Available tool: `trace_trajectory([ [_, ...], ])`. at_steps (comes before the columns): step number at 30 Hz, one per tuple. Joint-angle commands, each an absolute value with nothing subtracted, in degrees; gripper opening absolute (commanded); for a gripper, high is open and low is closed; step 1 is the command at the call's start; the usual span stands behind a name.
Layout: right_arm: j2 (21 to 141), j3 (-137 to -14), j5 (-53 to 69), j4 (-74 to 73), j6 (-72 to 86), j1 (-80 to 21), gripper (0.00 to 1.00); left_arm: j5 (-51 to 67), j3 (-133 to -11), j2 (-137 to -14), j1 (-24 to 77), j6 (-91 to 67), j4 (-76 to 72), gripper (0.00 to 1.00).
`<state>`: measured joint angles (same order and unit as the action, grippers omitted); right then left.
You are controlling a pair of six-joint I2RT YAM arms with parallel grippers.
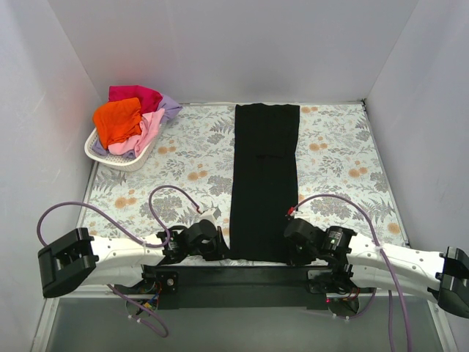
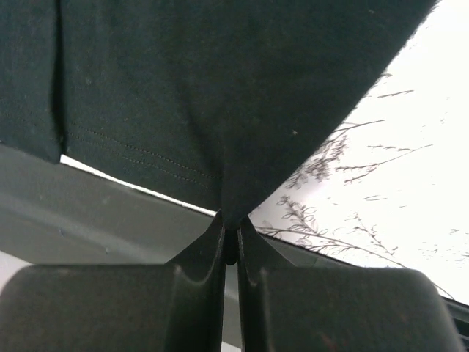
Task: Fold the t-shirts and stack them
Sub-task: Fold the tshirt
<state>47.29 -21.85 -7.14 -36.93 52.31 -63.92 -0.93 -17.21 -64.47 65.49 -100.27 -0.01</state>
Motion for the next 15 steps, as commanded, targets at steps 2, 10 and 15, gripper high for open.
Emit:
trace_trajectory([
  [2,48.8,-23.5,-6.4,-38.7,53.3,-66.5,0.01,2.4,-16.3,-62.2,66.1,-99.1,0.4,0.00],
  [10,52.6,-30.1,-16.9,-37.4,49.5,-66.5,0.01,-5.8,-17.6,-61.1,65.9,-98.3,-5.6,0.00],
  [15,56.9,-34.5,-25.7,-36.3,45.5,-66.2,0.01,-6.9,-19.9,-67.1,63.8,-94.8,-10.5,0.00],
])
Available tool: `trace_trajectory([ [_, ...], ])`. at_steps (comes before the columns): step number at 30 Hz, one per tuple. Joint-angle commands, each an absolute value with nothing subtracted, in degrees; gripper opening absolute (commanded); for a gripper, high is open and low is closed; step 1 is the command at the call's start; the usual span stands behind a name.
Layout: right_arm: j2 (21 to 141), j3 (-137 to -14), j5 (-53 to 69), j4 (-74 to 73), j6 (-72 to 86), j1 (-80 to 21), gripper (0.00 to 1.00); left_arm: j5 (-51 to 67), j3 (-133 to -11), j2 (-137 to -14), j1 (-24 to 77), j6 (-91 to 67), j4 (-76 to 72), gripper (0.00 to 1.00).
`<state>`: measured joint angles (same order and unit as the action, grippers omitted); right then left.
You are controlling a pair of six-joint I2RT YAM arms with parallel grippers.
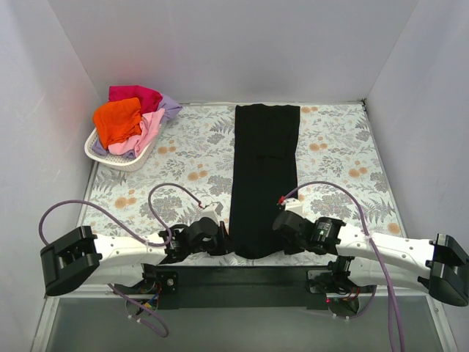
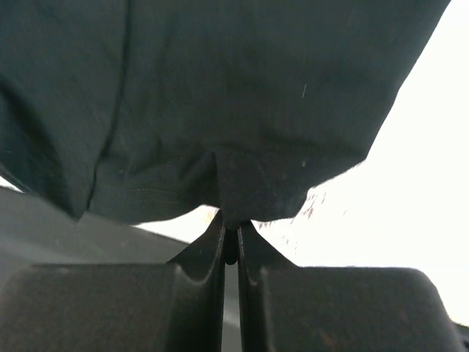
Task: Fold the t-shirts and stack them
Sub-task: Fold the tshirt
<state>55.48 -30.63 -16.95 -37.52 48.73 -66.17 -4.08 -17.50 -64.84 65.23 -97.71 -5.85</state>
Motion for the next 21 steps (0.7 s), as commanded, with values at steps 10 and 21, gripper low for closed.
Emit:
trace_trajectory([
  [10,62.7,-35.5,-27.4,-21.0,32.9,-53.7,0.01,-3.7,-25.5,-76.3,54.1,-85.7,-22.6,0.00],
  [21,75.7,-42.4,-23.3,-7.0,19.8,-40.5,0.01,-1.6,-36.6,-90.3,44.1,-79.5,-26.6,0.00],
])
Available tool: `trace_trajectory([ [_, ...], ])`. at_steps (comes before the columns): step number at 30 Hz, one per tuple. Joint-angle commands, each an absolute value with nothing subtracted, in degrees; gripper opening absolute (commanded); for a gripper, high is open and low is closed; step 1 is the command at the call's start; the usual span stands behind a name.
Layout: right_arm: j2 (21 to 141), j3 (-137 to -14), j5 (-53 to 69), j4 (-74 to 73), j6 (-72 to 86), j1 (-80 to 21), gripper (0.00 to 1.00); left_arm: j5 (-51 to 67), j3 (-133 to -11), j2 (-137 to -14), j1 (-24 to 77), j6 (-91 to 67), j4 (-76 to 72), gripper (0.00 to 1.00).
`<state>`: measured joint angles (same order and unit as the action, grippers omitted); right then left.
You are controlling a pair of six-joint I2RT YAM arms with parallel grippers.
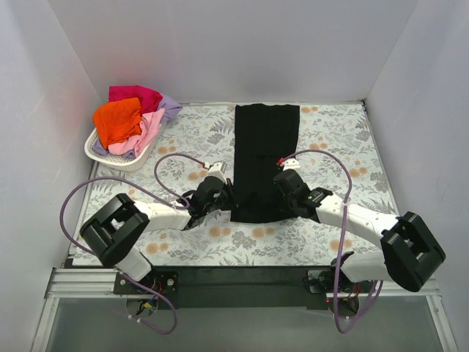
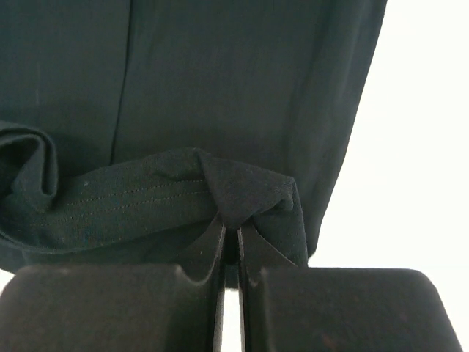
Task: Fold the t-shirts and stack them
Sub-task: Fold the tshirt
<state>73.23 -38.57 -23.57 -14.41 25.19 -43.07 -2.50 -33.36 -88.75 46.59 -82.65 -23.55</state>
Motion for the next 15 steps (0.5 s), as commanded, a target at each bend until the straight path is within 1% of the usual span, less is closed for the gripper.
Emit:
trace_trajectory([
  [1,76.7,-43.9,-23.0,-6.6,19.3,-38.9,0.01,-1.5,-37.6,-91.7,43.5,-79.3,-27.0,0.00],
  [8,86.3,-51.7,-21.0,-3.3,16.0,-33.8,0.01,2.6,-44.8,-99.0,37.7,-78.2,-28.9,0.00],
  [15,93.9,-58.0,-19.1,-3.2,14.9,-29.7,0.01,5.4,-50.5,-104.0,34.3,-77.3,-30.8,0.00],
])
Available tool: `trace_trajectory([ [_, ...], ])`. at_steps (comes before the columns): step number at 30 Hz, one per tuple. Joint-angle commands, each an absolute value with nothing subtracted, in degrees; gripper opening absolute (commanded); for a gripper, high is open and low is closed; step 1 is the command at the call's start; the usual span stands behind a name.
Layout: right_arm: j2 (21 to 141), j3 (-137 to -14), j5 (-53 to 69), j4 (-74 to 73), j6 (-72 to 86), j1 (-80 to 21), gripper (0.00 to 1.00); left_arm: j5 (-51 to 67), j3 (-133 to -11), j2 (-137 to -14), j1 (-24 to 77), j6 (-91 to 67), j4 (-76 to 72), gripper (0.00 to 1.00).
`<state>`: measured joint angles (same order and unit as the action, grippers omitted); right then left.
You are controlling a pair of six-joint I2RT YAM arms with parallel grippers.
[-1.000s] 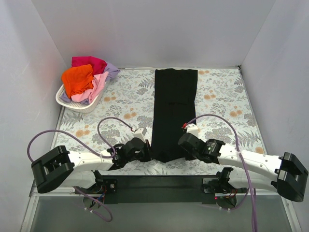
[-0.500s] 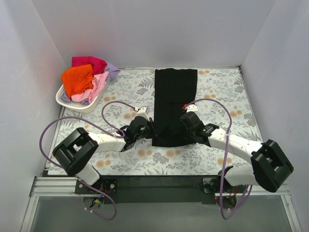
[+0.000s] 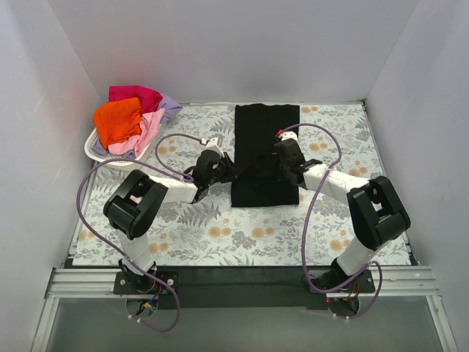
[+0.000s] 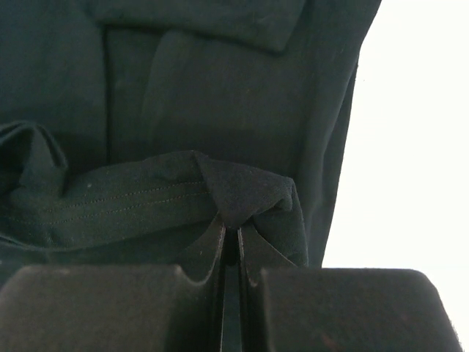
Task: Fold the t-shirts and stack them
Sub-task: Fold the tshirt
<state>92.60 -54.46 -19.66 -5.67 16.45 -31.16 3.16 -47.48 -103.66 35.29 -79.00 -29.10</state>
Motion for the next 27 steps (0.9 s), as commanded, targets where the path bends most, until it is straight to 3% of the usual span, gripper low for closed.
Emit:
trace_trajectory([
  [1,94.7,-58.5,-19.1,-3.2,14.7,-29.5,0.01,6.1,-52.4,-105.1,34.0,-76.7,-30.2,0.00],
  [27,106.7,-71.9,-15.4,-3.7,11.4,-21.1,0.01,9.7,-73.4,-120.3,27.9,-72.4,-23.1,0.00],
])
